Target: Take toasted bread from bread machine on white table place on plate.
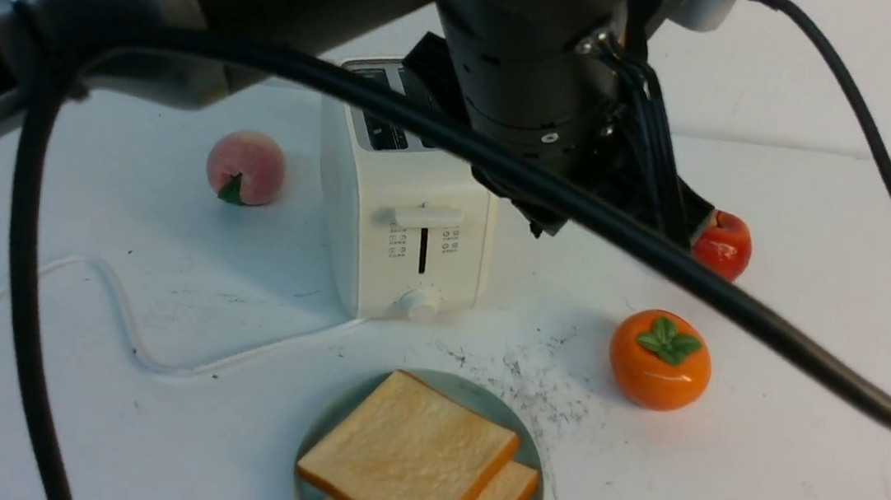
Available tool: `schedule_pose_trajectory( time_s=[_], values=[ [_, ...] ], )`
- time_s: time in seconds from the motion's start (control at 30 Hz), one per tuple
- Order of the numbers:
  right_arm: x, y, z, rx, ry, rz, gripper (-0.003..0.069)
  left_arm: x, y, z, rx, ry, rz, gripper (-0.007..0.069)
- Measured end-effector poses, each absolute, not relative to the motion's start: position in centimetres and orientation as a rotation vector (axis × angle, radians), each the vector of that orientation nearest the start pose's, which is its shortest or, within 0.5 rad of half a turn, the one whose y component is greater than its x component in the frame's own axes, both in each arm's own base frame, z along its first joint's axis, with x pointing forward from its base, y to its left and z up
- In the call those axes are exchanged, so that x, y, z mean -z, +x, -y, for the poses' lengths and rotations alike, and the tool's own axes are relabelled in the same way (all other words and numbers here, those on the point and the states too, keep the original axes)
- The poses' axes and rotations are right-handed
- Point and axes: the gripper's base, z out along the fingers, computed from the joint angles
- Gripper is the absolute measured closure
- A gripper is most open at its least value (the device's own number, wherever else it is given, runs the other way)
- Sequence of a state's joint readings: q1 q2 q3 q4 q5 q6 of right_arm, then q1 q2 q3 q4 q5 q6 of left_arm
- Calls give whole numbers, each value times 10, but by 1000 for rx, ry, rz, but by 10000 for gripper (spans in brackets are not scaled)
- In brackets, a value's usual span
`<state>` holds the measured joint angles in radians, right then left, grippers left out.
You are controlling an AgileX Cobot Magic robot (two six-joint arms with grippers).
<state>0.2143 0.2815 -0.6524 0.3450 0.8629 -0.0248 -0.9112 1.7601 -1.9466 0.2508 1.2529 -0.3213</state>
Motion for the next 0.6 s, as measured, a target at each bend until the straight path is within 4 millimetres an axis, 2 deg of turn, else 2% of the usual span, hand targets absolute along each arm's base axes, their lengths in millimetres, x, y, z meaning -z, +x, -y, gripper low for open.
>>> schedule_pose_trajectory(
  time_s=[0.1, 0.27, 0.4, 0.6],
  values=[
    [-331, 35, -30, -527, -157, -1911, 676, -406, 250, 286, 154, 758, -2396, 638],
    [-310, 64, -27, -490, -37, -1745, 675, -400, 253, 289, 126, 777, -2399, 638],
    [-312, 72, -22, -453, 19, -1583, 673, -400, 253, 289, 123, 777, -2398, 638],
    [-315, 73, -20, -447, 30, -1543, 669, -400, 253, 289, 122, 778, -2398, 638]
  ],
)
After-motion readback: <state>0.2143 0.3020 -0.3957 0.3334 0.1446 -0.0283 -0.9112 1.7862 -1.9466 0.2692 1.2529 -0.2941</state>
